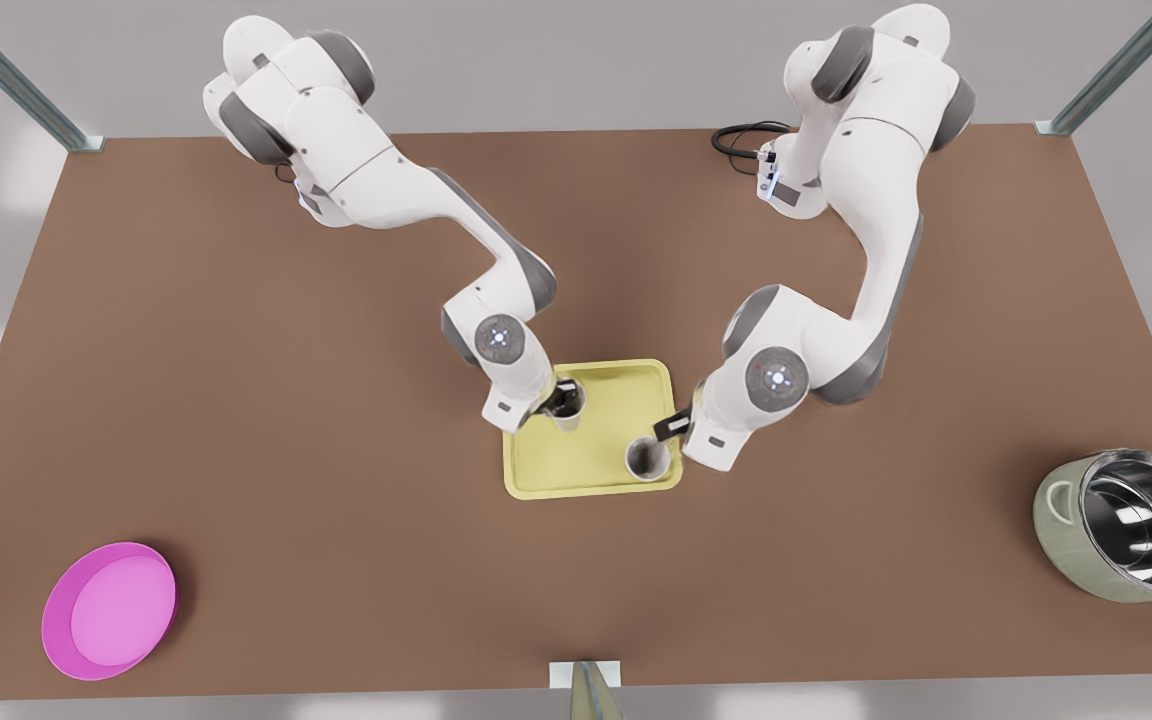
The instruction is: Use both arms to respectively pick up the white IKEA cups from the middle-left and middle-right positions, then place the white IKEA cups onto the middle-middle tray, ensuring that the cups remain upright and do not tip over
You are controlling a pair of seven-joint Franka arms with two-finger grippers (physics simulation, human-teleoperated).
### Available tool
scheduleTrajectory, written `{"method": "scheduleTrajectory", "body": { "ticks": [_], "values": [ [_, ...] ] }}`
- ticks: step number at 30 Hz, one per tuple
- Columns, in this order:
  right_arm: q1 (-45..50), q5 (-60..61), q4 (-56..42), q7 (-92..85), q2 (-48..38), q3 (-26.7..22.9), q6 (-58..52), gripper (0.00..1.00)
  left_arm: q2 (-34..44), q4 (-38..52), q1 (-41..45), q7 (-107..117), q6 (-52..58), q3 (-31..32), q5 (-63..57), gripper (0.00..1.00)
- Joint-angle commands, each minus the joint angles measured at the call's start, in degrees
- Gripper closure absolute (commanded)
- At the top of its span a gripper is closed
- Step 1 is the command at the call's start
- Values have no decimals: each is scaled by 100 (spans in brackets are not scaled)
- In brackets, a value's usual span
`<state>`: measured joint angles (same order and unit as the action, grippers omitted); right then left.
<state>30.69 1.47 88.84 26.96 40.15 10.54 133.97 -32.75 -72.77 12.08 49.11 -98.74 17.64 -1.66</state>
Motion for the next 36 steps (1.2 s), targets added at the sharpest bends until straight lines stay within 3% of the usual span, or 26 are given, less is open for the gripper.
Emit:
{"method": "scheduleTrajectory", "body": {
  "ticks": [1,3,4,5,6,7,22,27,30,32,33,35,36],
  "values": [
    [16,-42,-33,4370,107,9,402,79,603,0,-399,-1455,2332,3,-265,0],
    [59,-33,-33,4414,230,9,402,79,1270,-236,-733,-2176,2790,-93,-256,0],
    [77,-24,-33,4423,239,9,402,79,2334,-1370,-312,-3301,2166,-998,-125,0],
    [86,-24,-33,4414,239,9,402,79,2133,-1187,-320,-3346,2289,-1017,-80,0],
    [86,-15,-33,4423,248,9,393,46,2115,-1107,-346,-3364,2333,-1034,-89,0],
    [95,-50,-33,4414,274,9,393,0,2106,-1098,-373,-3346,2368,-1043,-54,0],
    [-2,-42,-25,4370,134,1,288,0,1808,-958,-478,-3373,2271,-1035,201,0],
    [-81,11,19,4124,-833,18,-1153,0,1808,-958,-487,-3373,2263,-1035,201,0],
    [-546,-15,-692,2439,-789,1,-2664,0,1808,-958,-478,-3373,2263,-1035,201,0],
    [-1338,-585,-789,-49,-324,-228,-3553,0,1808,-958,-469,-3355,2271,-1026,192,0],
    [-1636,-1307,-789,-919,-218,-438,-3553,0,1808,-958,-478,-3355,2271,-1026,192,0],
    [-1936,-1316,-1649,-3715,-279,-1282,-3904,0,1693,-967,-487,-3346,2280,-1035,175,0],
    [-1962,-1220,-2115,-3996,-401,-1388,-4413,0,1684,-984,-487,-3346,2350,-1035,175,0]
  ]
}}
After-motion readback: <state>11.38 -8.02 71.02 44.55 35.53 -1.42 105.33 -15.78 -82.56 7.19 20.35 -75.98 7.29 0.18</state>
